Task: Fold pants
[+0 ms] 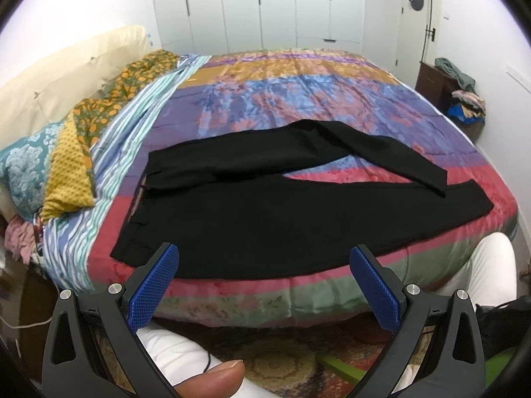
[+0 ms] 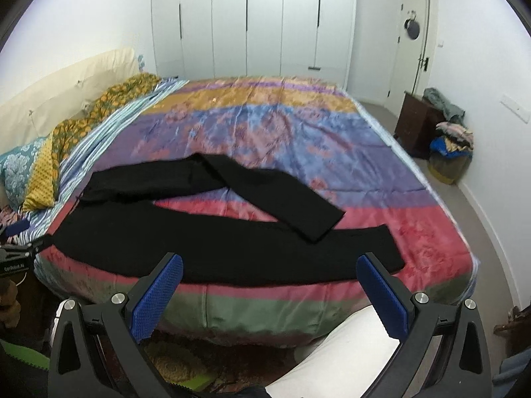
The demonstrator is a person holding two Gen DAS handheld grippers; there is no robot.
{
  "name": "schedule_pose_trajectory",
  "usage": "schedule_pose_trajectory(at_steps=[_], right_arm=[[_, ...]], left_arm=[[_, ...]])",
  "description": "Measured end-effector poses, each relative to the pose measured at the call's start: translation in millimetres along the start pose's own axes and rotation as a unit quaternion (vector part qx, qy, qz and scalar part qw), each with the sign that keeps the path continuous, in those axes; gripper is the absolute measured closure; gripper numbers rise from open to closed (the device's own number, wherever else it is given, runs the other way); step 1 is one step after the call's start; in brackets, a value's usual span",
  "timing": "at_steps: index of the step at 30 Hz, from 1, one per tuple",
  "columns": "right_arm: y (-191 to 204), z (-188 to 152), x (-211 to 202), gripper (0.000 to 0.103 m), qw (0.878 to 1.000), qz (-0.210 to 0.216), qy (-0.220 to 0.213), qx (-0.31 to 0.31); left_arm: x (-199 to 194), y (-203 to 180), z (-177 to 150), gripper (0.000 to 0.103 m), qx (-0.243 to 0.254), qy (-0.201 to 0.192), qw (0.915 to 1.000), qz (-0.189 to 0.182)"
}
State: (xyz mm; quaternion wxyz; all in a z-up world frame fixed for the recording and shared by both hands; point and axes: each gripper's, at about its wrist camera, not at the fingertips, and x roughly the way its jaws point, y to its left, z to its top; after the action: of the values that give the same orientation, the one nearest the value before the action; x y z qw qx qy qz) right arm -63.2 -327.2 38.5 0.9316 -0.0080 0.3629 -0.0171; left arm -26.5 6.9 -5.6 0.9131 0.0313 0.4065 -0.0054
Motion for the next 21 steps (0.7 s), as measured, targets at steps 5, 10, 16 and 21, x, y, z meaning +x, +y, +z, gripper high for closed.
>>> schedule_pose_trajectory(at_steps=[5,10,16,21], right_arm=[[-2.8,-7.7,-2.5,0.000,1.000,0.007,0.006,0.026],[-1.3,-14.6,-1.0,0.000,0.999,0.000,0.012,0.029],[8.8,-18.1,-0.7,0.000,1.000,-0.022,0.011,0.008],[5.1,-24.1,6.7,0.000,0.999,-0.028,0.024,0.009]], left_arm=[[-10.2,3.0,-1.5,0.000,-0.007,-0.001,0.9999,0.009],[-12.3,7.7,-2.8,0.000,-0.019,-0.006,0.9998,0.005],[-8.3,3.3,-4.4,0.001,-0.009,-0.004,0.9999,0.004],[-5.6,-2.1,-2.6,0.001,-0.003,-0.002,0.9999,0.011]])
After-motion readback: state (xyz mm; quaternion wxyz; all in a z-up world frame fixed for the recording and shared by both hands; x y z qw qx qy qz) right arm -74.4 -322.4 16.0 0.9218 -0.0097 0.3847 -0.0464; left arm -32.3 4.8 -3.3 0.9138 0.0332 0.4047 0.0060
